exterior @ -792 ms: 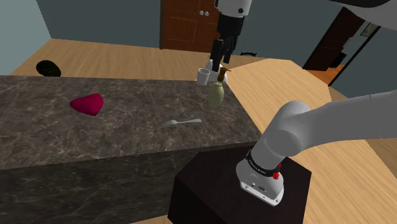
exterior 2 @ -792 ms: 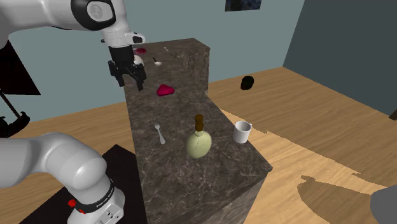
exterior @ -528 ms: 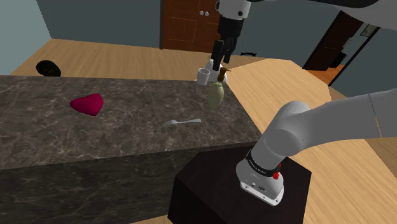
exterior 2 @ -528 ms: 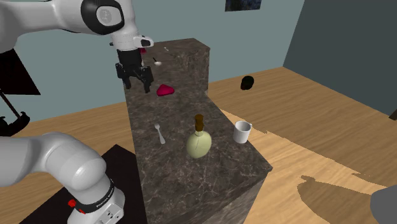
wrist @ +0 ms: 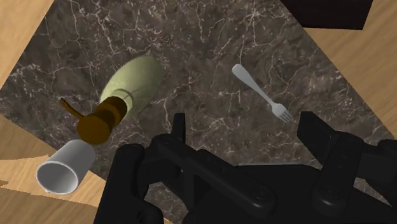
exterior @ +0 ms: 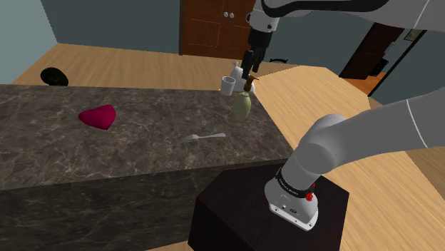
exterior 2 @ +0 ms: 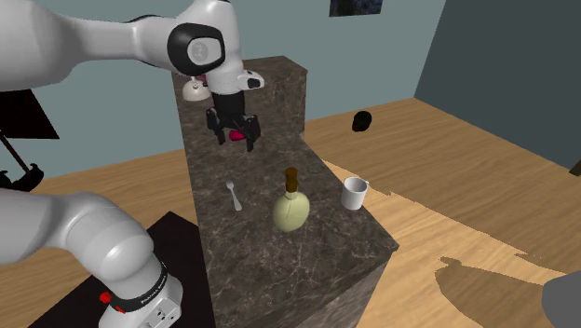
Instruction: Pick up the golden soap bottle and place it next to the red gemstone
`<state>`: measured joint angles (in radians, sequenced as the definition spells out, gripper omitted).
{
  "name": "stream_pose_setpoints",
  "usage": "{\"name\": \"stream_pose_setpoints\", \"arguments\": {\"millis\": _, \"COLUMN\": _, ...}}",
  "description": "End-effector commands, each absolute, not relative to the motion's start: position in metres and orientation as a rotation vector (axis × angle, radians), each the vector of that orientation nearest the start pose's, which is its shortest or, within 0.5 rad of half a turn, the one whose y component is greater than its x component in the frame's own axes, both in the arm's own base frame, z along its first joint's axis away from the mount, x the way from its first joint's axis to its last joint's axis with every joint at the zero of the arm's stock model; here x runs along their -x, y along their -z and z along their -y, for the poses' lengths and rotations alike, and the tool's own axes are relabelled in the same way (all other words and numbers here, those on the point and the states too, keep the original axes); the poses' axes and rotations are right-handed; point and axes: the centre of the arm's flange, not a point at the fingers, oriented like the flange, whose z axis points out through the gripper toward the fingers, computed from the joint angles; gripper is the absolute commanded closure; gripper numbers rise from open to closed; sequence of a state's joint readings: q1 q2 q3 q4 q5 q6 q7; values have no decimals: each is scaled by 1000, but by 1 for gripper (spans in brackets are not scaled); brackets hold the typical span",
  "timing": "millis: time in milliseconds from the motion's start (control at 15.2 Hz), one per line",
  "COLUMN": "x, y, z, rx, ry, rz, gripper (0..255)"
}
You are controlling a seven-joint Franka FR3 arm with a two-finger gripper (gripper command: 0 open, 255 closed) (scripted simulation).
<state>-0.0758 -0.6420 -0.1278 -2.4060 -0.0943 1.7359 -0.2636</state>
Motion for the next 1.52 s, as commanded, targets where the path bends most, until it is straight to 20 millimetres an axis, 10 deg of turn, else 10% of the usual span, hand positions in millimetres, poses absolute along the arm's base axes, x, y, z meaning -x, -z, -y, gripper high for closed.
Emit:
{"name": "stream_pose_setpoints", "arguments": {"millis": 0, "x": -355, "y": -521, "z": 113, "rx": 3142, "ry": -45, "rz": 159, "gripper": 0}}
{"name": "stream_pose_setpoints", "arguments": {"millis": 726, "x": -397, "y": -468, "z": 238, "rx": 3118, "ry": -2, "rz": 137, "gripper": 0}}
{"name": "stream_pose_setpoints", "arguments": {"millis": 1452, "x": -397, "y": -428, "z": 237, "rx": 3118, "ry": -2, "rz": 137, "gripper": 0}}
